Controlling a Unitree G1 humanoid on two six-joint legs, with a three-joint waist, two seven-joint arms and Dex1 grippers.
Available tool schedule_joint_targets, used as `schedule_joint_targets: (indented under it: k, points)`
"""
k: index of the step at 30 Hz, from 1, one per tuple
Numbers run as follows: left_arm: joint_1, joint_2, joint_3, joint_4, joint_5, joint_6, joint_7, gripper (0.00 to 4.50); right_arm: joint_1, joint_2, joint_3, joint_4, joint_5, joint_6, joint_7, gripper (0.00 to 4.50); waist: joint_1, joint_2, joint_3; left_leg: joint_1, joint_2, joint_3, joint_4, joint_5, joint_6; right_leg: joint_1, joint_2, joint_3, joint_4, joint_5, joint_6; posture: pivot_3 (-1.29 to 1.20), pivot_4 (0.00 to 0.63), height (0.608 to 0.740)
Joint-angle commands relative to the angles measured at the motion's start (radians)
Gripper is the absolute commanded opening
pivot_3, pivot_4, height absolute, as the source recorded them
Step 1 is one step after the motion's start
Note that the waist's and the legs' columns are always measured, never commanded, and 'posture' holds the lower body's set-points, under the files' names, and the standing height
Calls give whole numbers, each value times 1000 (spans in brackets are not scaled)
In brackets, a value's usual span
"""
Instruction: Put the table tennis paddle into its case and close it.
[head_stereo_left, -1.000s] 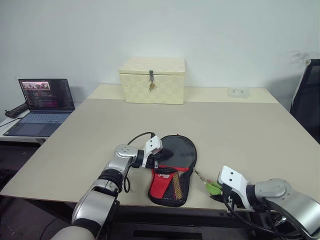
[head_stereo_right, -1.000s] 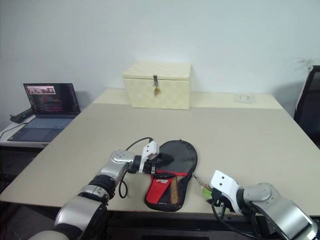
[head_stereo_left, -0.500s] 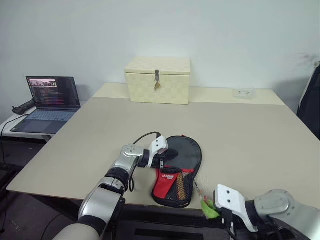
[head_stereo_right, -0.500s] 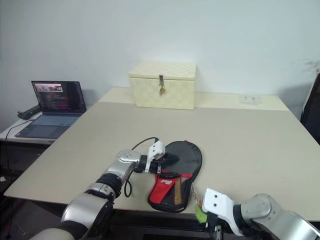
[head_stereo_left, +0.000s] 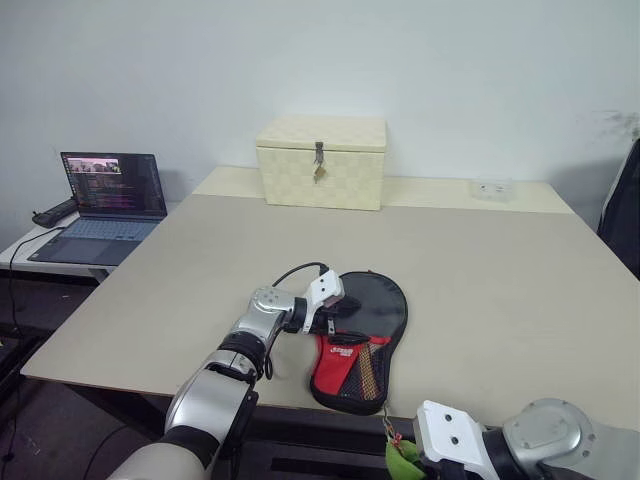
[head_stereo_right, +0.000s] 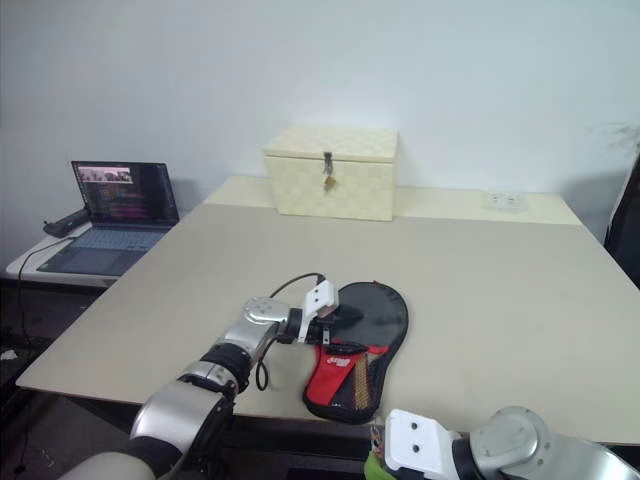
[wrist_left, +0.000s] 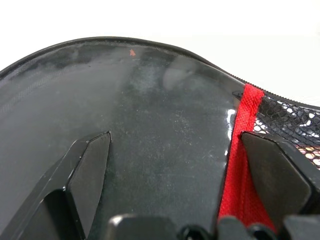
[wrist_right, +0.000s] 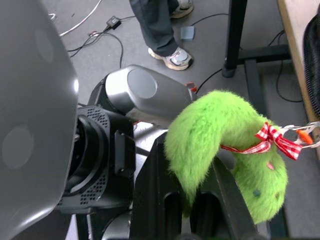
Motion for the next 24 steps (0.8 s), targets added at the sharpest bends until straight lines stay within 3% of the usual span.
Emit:
schedule_joint_targets:
  k: [1,6,12,16,20,24]
  points:
    - [13,-13,-16,31,45,-1,55,4500,-44,5,-41,26,23,-6,10,770,0,0,0,0,0,0,0,0,0,0,0,0,0,0,0,0,150,740]
    - [23,-4,6,19,25,-5,63,4500,-88,-17,-80,113,-15,-47,22,2378,0,0,0,0,0,0,0,0,0,0,0,1,0,0,1,0,150,740]
    - [43,10,60,-17,-20,11,48,4500,-125,-20,-165,272,-62,-124,28,2378,-2,0,0,1,1,1,0,0,1,0,0,1,0,0,1,0,150,740]
    - [86,48,111,-109,-77,45,11,4500,-169,79,-217,497,-151,-301,-34,2378,-10,0,0,1,1,2,0,0,1,-1,0,3,1,1,1,0,150,740]
    - [240,163,154,-466,-189,214,-81,4500,-250,150,-209,746,-245,-479,-30,2378,-41,0,1,0,2,3,-2,1,1,-4,1,6,2,1,0,0,150,740]
    - [438,297,231,-851,-286,431,-33,4500,-304,183,-219,941,-314,-635,-5,2378,-55,1,2,-2,5,1,-5,0,1,-8,0,7,2,3,-9,0,150,740]
